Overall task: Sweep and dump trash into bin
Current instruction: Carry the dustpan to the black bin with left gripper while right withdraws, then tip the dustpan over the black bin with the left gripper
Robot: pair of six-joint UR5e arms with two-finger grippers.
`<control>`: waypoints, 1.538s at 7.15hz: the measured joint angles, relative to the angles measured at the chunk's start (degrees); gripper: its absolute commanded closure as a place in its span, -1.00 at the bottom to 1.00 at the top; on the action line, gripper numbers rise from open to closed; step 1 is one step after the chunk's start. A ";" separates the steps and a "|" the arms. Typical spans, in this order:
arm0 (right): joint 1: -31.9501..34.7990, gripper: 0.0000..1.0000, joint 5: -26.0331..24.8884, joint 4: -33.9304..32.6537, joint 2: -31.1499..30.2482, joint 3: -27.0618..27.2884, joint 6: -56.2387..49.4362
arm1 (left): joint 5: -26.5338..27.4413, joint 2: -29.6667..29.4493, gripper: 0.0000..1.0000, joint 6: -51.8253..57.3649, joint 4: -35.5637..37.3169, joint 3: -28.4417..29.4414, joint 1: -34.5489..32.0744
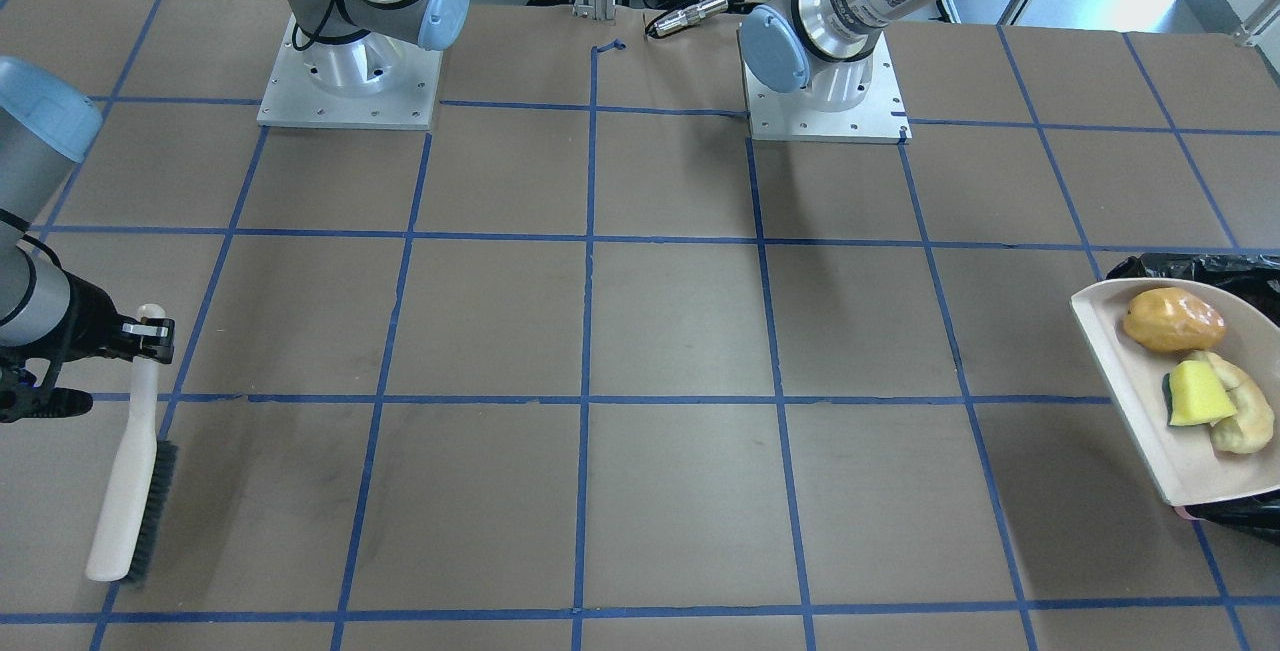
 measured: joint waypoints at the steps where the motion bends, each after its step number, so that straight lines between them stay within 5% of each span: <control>1: -0.17 1.00 0.08 -1.77 0.01 1.70 -0.04 | 0.03 -1.20 1.00 2.38 -0.68 2.09 2.41; 10: -0.16 1.00 0.69 -5.87 -1.66 5.86 -1.41 | 6.01 -10.13 1.00 15.61 6.20 16.23 13.12; 11: -0.16 0.84 0.70 -6.70 -1.64 5.91 -1.48 | 6.89 -10.14 1.00 16.78 8.04 16.16 13.16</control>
